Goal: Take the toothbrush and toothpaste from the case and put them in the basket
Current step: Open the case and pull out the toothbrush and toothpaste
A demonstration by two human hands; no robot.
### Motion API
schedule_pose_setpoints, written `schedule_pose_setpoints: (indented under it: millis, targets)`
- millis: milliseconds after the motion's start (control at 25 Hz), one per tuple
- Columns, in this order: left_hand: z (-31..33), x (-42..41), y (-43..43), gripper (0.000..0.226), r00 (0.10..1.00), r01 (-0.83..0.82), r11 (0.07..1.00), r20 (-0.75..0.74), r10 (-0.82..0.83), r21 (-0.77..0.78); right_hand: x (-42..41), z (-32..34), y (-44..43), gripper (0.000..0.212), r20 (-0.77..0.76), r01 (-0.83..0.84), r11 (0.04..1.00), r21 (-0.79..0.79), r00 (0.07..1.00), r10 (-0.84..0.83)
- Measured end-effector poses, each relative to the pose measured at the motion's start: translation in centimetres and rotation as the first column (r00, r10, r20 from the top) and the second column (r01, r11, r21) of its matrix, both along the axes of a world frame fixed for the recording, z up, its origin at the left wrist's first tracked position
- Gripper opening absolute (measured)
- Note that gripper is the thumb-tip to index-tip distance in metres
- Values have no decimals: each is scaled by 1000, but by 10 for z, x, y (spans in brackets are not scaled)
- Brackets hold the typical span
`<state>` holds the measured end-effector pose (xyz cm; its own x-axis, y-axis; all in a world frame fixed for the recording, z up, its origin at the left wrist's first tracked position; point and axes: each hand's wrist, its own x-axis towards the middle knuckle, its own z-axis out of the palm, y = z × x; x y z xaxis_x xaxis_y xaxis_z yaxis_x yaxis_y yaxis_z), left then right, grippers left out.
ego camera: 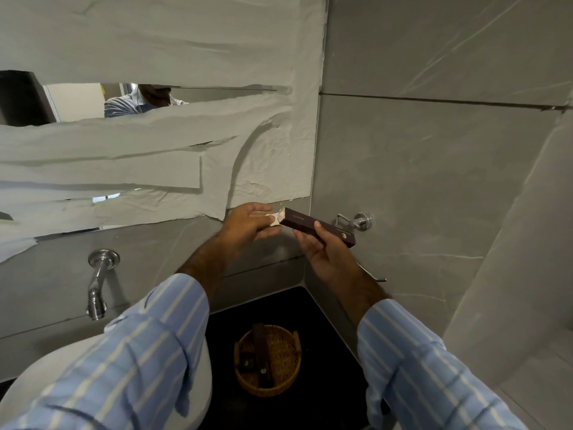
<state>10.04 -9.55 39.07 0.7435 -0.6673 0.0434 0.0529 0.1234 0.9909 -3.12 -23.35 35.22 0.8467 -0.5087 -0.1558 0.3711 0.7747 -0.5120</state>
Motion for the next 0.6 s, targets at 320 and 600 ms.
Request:
schedule_pose_setpoints:
  millis: [320, 600]
  targets:
    - [-25, -9, -1, 11, 982, -87, 995, 175, 77, 48, -3, 15, -1, 38, -157, 21, 972, -234, 986, -60]
    - [-41, -25, -13, 13, 823, -163, 938, -566, -43, -307, 1, 56, -6, 18, -295, -73, 691, -719, 932, -209]
